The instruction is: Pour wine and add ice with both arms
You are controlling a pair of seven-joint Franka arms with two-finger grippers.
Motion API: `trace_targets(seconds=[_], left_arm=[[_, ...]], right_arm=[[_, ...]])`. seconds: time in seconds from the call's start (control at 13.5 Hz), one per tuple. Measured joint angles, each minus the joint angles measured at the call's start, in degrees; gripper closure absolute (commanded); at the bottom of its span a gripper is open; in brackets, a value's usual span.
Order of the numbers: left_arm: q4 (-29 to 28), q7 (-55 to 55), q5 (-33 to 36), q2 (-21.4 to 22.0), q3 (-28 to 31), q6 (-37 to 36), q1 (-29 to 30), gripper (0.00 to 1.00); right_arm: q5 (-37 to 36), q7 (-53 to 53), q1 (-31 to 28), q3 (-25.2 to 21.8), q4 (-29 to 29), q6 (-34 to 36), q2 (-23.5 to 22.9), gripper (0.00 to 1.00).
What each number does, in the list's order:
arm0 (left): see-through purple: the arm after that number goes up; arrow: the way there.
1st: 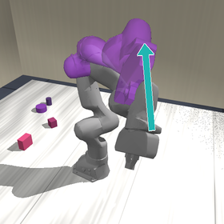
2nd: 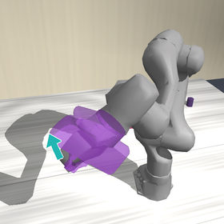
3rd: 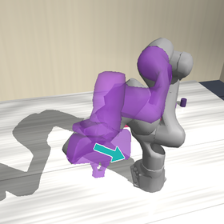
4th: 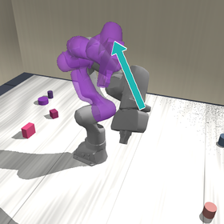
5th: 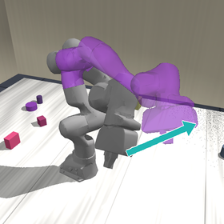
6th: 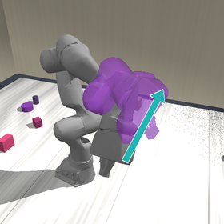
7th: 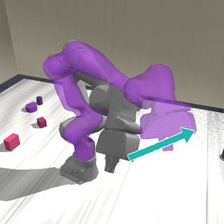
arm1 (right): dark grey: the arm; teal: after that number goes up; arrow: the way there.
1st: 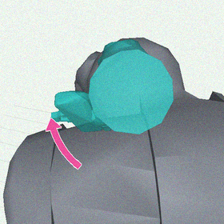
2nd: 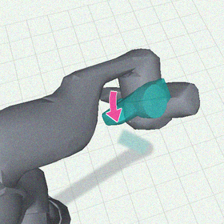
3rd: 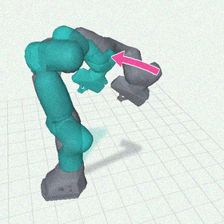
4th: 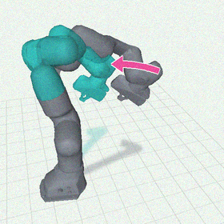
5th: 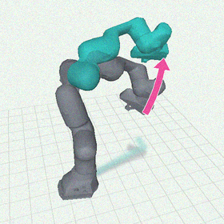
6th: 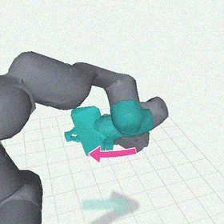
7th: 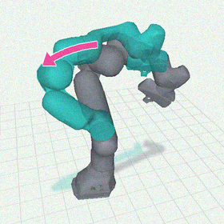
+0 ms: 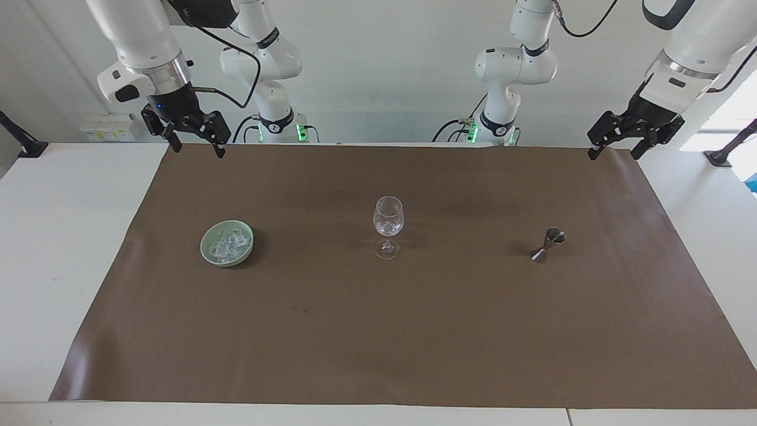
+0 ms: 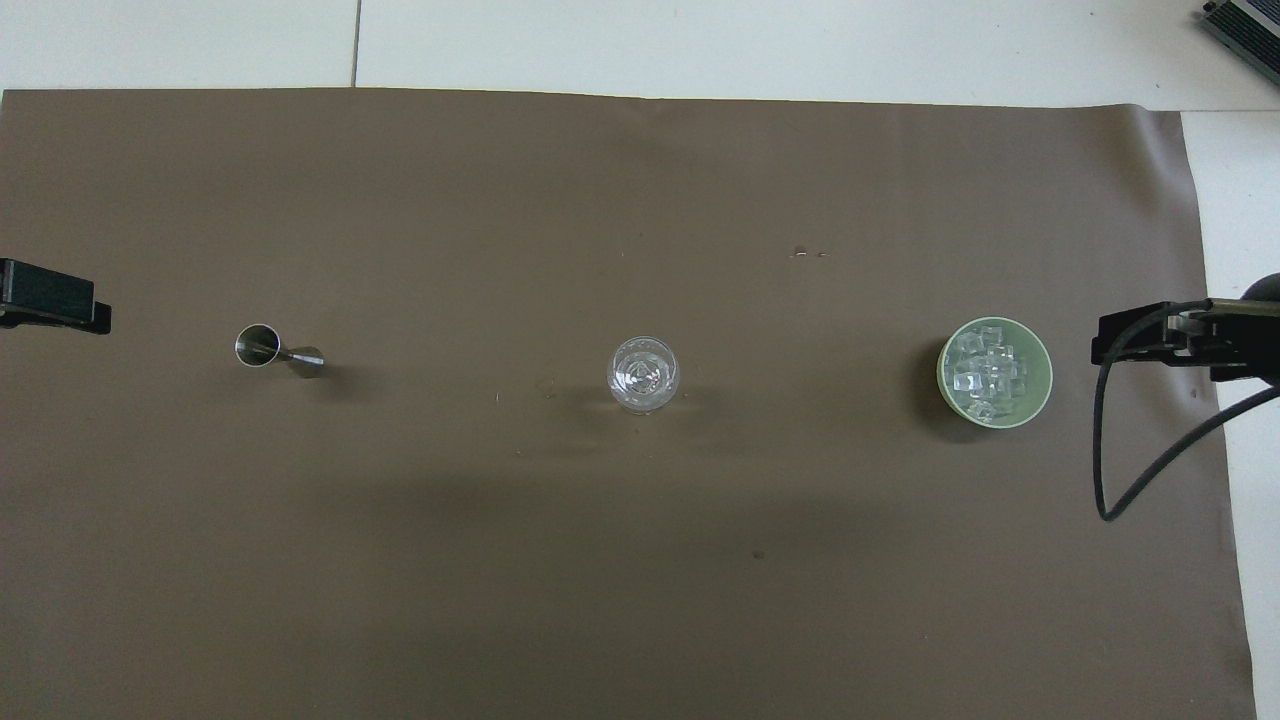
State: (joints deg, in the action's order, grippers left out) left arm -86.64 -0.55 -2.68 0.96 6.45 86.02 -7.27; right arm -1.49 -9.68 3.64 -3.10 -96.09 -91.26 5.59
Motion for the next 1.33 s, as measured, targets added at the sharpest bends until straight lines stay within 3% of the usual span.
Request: trace_targets(seconds=[0.44, 1.33], left_arm=[[0.2, -0.3, 0.28, 0.59, -4.94, -0.37, 2.45, 0.0], [0.27, -0.52, 0.29, 1.68, -5.08, -0.85, 3.25, 0.0]], right_arm=[[0.0, 0.0, 0.0, -0.22, 0.03, 0.0, -0.05, 0.0], [0.0, 0.0, 0.0, -0.22, 0.02, 0.0, -0.05, 0.0]])
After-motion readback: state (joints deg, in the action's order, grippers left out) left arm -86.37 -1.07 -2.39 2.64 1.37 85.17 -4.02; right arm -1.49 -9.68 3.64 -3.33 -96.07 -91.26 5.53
